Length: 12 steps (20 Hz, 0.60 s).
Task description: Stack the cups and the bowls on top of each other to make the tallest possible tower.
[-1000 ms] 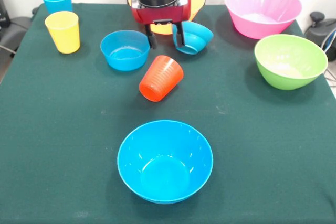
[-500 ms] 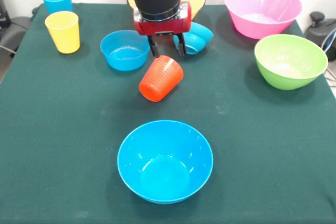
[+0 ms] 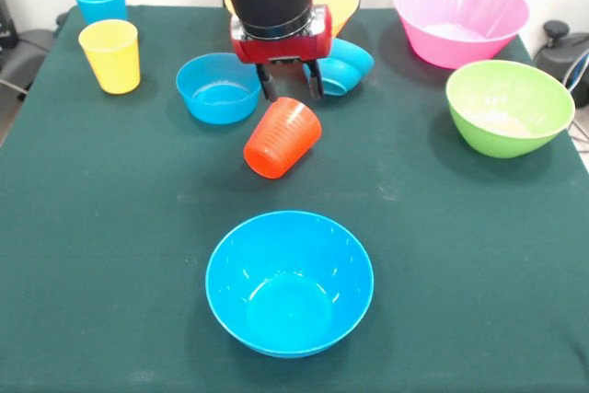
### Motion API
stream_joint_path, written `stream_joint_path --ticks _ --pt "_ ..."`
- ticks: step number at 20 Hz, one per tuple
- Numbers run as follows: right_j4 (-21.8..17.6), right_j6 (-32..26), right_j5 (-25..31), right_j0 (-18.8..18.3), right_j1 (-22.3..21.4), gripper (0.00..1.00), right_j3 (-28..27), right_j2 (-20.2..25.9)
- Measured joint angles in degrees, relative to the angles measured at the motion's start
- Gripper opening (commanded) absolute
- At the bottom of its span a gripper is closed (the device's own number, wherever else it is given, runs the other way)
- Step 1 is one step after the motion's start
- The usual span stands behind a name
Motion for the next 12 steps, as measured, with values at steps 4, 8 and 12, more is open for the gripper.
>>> stream_joint_path --ticks 4,8,12 --pt "-0.01 0.00 -0.26 -1.73 -0.54 1.00 0.70 0.39" --pt "-0.06 0.00 -1.65 -3.71 -1.08 1.00 1.71 0.53" --pt "-0.09 0.00 -3.03 -4.98 -1.06 1.00 1.80 0.53"
